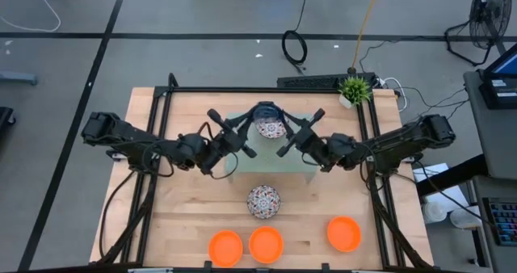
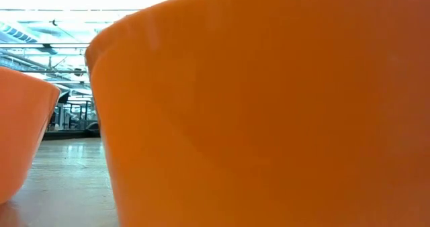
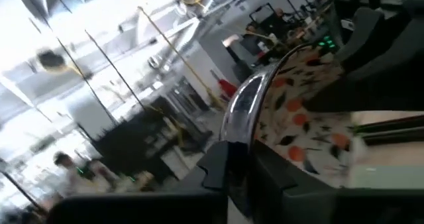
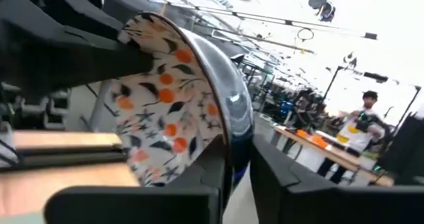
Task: Pick & Place Mini bowls
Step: Stack the left white patterned bowl on top of the white patterned bowl on the shelf
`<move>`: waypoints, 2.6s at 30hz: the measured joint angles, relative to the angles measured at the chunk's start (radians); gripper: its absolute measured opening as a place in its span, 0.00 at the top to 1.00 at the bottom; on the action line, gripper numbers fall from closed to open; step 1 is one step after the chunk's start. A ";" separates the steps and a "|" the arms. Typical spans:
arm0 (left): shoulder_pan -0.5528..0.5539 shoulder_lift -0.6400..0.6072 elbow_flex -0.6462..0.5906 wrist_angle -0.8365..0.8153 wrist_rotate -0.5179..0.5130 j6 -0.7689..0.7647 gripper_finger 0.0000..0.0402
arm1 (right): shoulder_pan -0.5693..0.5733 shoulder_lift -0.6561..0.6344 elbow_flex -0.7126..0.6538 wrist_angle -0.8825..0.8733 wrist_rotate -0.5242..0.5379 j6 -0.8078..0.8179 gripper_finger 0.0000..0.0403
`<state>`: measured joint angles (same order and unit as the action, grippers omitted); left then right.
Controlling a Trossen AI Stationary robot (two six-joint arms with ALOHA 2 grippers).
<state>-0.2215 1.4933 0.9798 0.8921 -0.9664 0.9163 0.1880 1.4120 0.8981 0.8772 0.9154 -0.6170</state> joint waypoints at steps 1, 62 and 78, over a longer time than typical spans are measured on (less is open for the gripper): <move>-0.011 0.000 0.002 -0.010 -0.010 -0.021 0.85 | -0.002 -0.010 0.004 -0.010 -0.001 -0.022 0.95; -0.271 -0.370 -0.039 -0.861 0.233 -0.778 0.08 | -0.686 0.298 0.895 -1.891 -1.256 0.774 0.96; -0.269 -0.370 -0.039 -0.859 0.233 -0.693 0.08 | -0.664 0.283 0.894 -1.783 -1.233 0.818 0.71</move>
<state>-0.4904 1.1233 0.9413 0.0331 -0.7330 0.2235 -0.4755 1.6949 1.7925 -0.9053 -0.3177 0.2011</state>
